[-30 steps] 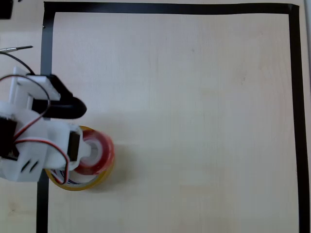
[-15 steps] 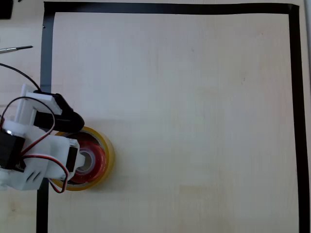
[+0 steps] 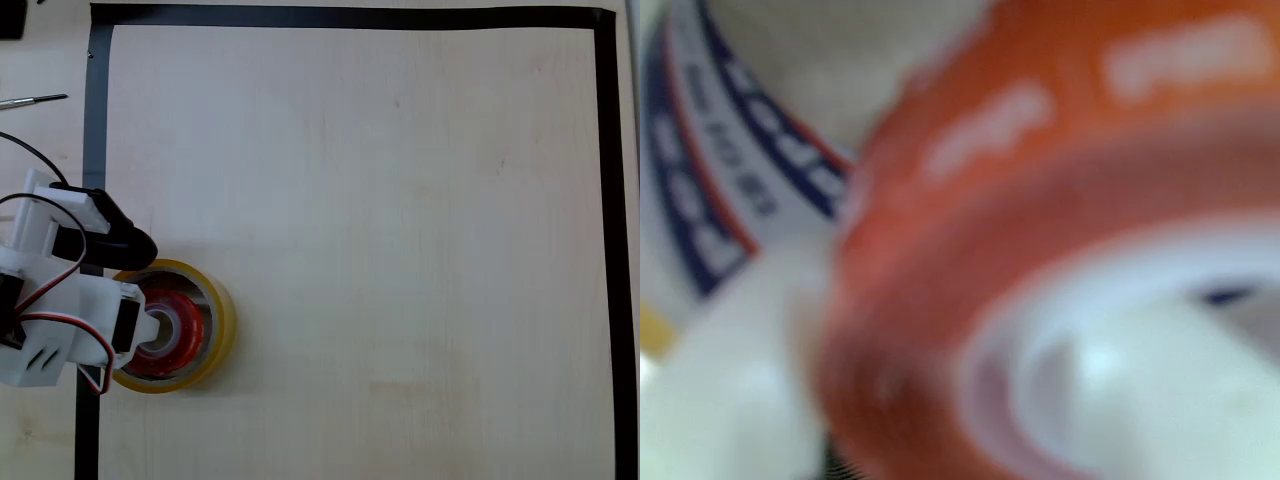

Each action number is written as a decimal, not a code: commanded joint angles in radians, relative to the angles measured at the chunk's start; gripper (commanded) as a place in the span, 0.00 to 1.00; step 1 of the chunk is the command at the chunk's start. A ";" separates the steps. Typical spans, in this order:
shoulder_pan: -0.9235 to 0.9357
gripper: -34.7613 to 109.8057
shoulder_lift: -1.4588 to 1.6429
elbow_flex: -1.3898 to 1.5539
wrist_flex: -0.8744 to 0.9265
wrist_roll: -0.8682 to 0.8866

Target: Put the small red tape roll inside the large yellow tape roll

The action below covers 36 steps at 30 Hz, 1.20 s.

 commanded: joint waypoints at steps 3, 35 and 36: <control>-0.003 0.40 0.089 0.005 -0.002 -0.023; -0.377 0.24 1.154 0.796 -0.187 0.132; -0.364 0.24 1.252 0.850 -0.155 0.132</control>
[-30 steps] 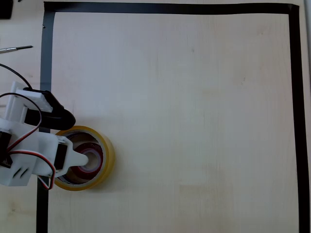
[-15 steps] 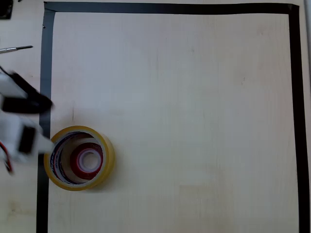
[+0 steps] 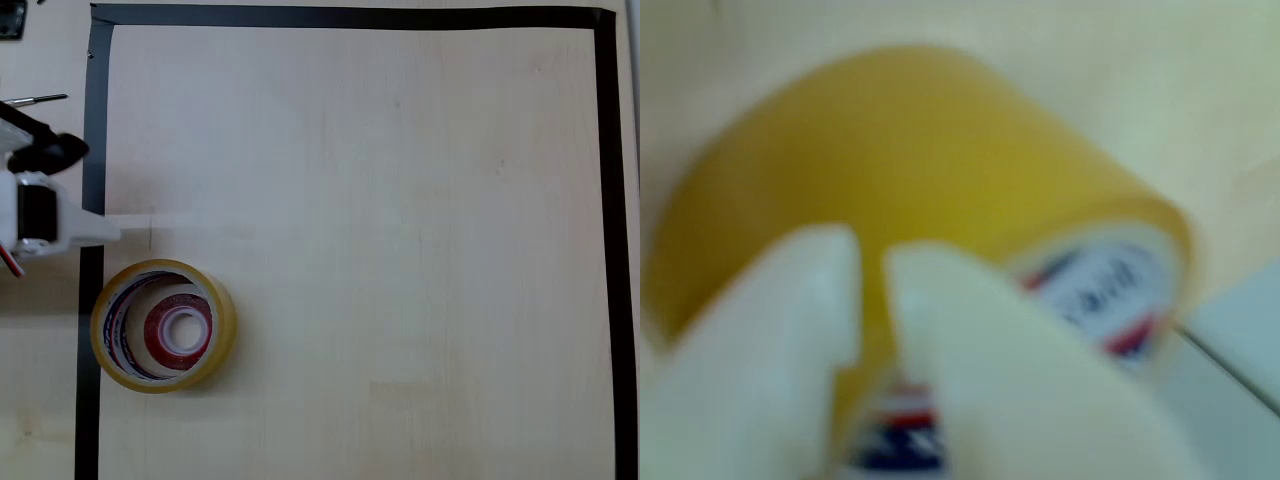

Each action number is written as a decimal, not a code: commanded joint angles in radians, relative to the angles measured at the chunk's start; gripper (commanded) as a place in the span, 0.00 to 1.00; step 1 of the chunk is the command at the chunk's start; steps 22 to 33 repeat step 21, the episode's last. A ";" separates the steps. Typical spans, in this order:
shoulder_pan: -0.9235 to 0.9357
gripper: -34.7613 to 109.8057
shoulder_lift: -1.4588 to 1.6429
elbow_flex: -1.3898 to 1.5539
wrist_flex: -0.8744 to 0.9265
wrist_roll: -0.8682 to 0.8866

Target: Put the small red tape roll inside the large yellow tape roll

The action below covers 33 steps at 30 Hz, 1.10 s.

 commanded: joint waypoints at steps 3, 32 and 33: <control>0.028 0.24 0.325 0.137 0.158 0.012; -0.009 0.24 0.327 0.132 0.178 0.015; -0.009 0.24 0.327 0.132 0.178 0.015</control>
